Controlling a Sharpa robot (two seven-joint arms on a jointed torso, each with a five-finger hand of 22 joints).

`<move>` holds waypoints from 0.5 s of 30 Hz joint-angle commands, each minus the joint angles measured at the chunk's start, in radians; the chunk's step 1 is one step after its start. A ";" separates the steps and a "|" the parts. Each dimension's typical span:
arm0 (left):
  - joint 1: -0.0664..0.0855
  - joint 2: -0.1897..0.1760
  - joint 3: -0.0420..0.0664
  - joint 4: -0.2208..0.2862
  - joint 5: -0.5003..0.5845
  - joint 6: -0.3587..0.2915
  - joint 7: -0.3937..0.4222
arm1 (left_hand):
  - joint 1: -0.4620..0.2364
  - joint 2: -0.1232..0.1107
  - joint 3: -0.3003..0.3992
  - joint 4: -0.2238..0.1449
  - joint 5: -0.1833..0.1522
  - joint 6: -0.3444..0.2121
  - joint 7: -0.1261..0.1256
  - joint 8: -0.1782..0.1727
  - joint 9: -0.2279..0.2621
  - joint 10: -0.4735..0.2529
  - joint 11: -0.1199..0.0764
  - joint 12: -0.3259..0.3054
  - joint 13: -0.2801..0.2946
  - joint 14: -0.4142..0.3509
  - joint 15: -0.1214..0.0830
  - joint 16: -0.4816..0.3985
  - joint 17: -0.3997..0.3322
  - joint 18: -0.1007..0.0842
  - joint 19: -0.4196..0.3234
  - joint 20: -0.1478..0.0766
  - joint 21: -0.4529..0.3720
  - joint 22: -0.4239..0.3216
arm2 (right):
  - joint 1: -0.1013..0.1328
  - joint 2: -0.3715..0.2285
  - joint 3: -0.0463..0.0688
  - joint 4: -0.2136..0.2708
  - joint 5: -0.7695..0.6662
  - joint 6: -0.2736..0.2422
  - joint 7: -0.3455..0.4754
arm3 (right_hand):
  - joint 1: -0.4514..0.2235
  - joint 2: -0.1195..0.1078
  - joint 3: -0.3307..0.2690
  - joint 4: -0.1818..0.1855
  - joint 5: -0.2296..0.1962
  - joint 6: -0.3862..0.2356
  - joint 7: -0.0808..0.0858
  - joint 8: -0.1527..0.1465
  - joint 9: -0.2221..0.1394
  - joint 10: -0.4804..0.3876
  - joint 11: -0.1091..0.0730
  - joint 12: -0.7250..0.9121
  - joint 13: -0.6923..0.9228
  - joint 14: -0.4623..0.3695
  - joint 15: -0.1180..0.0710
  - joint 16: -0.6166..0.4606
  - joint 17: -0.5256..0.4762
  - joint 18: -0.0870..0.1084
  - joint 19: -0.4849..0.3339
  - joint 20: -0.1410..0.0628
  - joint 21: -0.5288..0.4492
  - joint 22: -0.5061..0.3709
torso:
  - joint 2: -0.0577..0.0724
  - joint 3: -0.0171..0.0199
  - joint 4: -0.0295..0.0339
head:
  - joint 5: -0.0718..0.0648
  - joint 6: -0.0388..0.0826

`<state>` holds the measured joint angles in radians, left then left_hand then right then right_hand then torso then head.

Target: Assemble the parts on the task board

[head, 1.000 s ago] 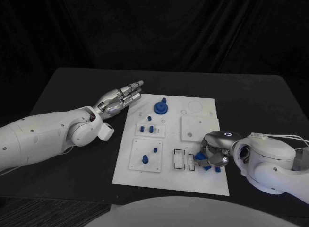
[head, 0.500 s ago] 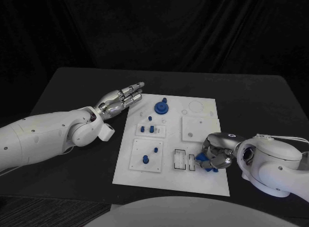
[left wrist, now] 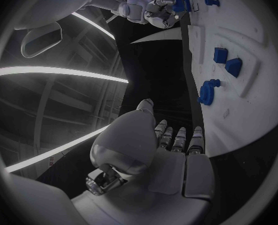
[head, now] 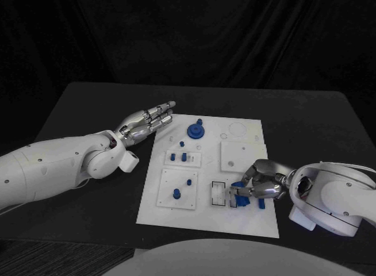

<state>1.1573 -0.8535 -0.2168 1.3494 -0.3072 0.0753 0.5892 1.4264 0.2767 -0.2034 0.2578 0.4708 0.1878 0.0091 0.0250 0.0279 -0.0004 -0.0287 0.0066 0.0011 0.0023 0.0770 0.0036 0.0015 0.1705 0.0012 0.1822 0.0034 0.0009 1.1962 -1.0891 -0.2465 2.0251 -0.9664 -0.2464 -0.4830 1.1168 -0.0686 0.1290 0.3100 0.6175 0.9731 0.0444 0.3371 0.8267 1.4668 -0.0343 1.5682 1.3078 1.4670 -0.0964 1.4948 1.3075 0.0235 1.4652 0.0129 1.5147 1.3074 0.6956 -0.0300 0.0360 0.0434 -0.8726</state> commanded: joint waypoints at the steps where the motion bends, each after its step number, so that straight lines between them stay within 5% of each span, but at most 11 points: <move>1: -0.001 0.002 0.001 0.002 0.001 0.012 0.007 | 0.011 0.000 0.006 0.001 0.006 0.008 -0.001 0.007 0.001 0.000 0.007 -0.007 -0.001 -0.002 0.007 -0.004 -0.001 0.007 -0.001 0.008 -0.003 -0.001 | 0.004 0.007 -0.001 0.003 0.229 -0.098 0.030 | -0.026 0.001 0.256 -0.250 -0.016 0.004 -0.015 0.018 0.012 0.104 -0.007 0.003 0.263 0.071 -0.006 -0.003 0.070 -0.006 0.076 -0.002 -0.005 0.240 | 0.001 0.0006 0.0014 | 0.001 0.000; 4: -0.001 0.001 0.001 0.003 0.001 0.012 0.005 | 0.011 0.000 0.007 0.000 0.007 0.008 -0.001 0.007 0.001 0.000 0.008 -0.007 -0.001 -0.002 0.007 -0.004 -0.001 0.007 -0.001 0.009 -0.003 -0.001 | 0.007 0.016 -0.001 -0.002 0.281 -0.127 0.022 | -0.058 0.013 0.221 -0.227 -0.026 -0.014 -0.019 0.056 0.042 0.104 -0.011 0.003 0.263 0.069 -0.008 -0.007 0.062 -0.005 0.073 -0.004 -0.010 0.238 | 0.002 0.0011 -0.0007 | 0.004 0.000; 12: -0.001 0.002 0.001 0.004 0.001 0.013 0.004 | 0.012 -0.001 0.008 -0.001 0.008 0.009 -0.001 0.007 0.001 0.000 0.008 -0.007 -0.001 -0.002 0.007 -0.004 -0.001 0.007 -0.001 0.009 -0.003 -0.001 | 0.007 0.036 -0.001 -0.014 0.273 -0.168 0.012 | -0.053 0.017 0.210 -0.231 -0.045 -0.044 -0.018 0.075 0.058 0.104 -0.011 0.003 0.263 0.068 -0.009 -0.011 0.052 -0.003 0.070 -0.006 -0.017 0.236 | 0.003 0.0005 -0.0023 | 0.007 0.000; 15: -0.001 0.003 0.001 0.004 0.001 0.015 0.003 | 0.012 -0.001 0.008 -0.001 0.008 0.009 -0.001 0.007 0.001 0.000 0.008 -0.007 -0.001 -0.002 0.007 -0.004 -0.001 0.007 -0.001 0.009 -0.003 -0.001 | 0.002 0.049 -0.001 -0.017 0.225 -0.183 0.004 | -0.055 0.019 0.197 -0.226 -0.083 -0.064 -0.014 0.085 0.064 0.104 -0.008 0.003 0.263 0.067 -0.007 -0.012 0.049 -0.003 0.069 -0.004 -0.018 0.235 | 0.003 0.0011 -0.0028 | 0.006 0.000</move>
<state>1.1572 -0.8527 -0.2168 1.3510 -0.3073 0.0772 0.5834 1.4264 0.2767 -0.2007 0.2550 0.4743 0.1877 0.0091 0.0249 0.0278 -0.0004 -0.0287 0.0066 0.0014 0.0022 0.0770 0.0036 0.0012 0.1705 0.0012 0.1822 0.0033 0.0010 1.2018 -1.0427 -0.2477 2.0084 -0.7230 -0.3763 -0.4728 1.0626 -0.0554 0.1537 0.2624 0.5429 0.9173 0.0291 0.4191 0.8877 1.4686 -0.0400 1.5682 1.3076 1.4671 -0.0966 1.4869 1.3074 0.0235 1.4652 0.0129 1.5024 1.3073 0.6979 -0.0293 0.0340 0.0498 -0.8726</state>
